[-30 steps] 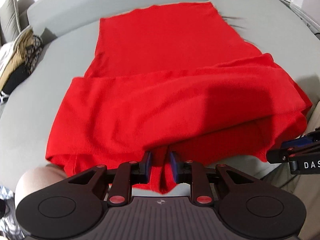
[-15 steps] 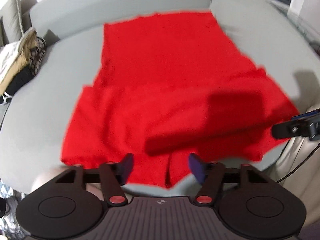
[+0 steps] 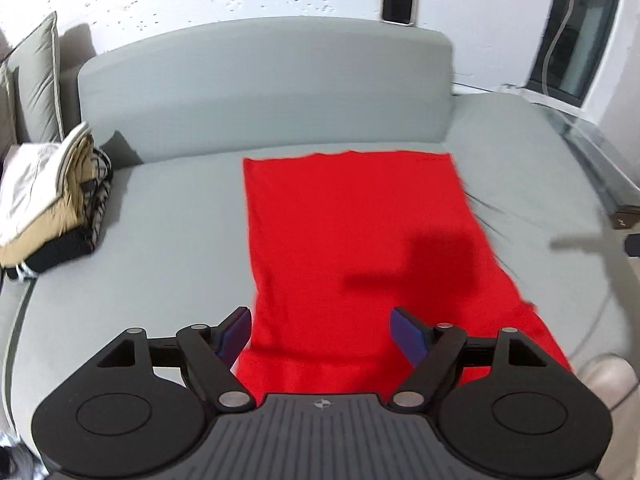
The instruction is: Fold clothes
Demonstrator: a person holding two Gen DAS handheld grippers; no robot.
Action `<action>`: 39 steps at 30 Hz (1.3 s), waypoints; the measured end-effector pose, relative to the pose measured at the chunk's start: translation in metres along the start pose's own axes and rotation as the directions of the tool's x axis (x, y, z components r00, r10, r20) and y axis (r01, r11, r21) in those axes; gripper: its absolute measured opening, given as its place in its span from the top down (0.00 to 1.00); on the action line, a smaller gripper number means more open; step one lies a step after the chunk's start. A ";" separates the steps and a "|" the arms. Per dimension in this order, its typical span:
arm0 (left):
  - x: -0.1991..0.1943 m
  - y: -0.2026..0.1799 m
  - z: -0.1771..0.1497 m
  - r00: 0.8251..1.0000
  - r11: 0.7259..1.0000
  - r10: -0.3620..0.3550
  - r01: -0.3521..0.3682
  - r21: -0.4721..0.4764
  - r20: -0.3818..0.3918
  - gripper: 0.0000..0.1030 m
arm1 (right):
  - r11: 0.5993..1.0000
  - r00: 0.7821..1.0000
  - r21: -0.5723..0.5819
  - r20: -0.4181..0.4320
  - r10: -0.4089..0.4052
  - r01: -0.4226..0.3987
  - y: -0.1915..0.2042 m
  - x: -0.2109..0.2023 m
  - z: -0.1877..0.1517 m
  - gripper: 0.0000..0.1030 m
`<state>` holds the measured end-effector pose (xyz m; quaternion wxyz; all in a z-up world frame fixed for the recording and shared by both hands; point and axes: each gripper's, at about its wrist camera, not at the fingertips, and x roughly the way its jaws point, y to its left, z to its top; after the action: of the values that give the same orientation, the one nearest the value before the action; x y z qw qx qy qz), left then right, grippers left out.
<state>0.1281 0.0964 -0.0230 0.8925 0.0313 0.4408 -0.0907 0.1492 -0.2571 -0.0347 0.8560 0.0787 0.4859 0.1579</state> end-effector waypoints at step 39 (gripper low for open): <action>0.259 0.096 0.152 0.998 0.998 0.028 -0.025 -0.058 0.061 0.98 | 0.993 0.996 0.104 0.067 -0.060 0.053 -0.058 0.325 0.189 0.96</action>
<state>0.4193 0.1350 -0.1379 0.9074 0.0086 0.4147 -0.0671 0.4775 -0.1954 -0.2162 0.8716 0.1139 0.4649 0.1056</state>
